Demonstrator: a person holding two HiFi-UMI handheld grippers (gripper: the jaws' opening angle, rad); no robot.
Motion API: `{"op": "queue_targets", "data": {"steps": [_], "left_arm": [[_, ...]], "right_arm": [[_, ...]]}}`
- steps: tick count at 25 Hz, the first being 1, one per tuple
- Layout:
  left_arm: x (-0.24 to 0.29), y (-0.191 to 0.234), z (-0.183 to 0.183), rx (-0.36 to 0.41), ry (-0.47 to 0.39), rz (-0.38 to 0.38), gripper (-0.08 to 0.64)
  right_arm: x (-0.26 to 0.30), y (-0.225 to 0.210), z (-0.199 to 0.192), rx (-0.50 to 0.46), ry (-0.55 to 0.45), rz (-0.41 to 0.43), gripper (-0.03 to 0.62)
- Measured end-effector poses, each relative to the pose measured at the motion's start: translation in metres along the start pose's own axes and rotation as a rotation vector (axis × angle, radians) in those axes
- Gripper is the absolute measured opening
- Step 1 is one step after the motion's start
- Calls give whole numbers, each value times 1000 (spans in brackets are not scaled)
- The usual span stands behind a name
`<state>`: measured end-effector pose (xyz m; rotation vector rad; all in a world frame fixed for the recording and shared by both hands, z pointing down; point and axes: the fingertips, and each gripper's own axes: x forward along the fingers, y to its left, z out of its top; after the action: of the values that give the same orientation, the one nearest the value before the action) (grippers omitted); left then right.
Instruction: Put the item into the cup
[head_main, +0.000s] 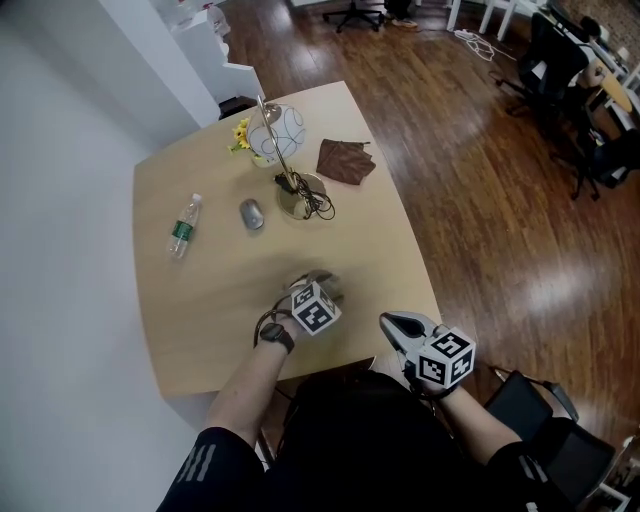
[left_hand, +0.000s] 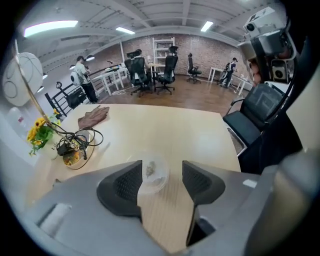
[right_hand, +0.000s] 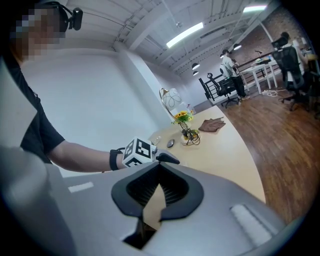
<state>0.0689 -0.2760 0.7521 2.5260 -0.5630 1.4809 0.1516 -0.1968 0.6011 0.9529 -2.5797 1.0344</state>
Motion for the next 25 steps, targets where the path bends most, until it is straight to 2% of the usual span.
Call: {"op": "queue_targets", "data": {"steps": [4,9,11,17,21,25], "left_arm": [[-52,0,5,-93,-132,76,247],[-133,-14,10,-237,-386,115,242],[-162,-23,4,-290,-454,140,235],[-209,-66,-31,-370,-505,189,215],[-233,-113,-49,-432,-556,169,215],[-254,-167,-65,-413,-602,168,215]], "right_arm": [[3,5,3,-10,-9,38,8],[16,18,6,-12,-9,128,8],[20,29,8,-11,-13,175,8],[23,72,5,-4,-32,270,8],[13,107,-21,-24,-6,275,8],[-5,139,-56,-29,-16,257,8]]}}
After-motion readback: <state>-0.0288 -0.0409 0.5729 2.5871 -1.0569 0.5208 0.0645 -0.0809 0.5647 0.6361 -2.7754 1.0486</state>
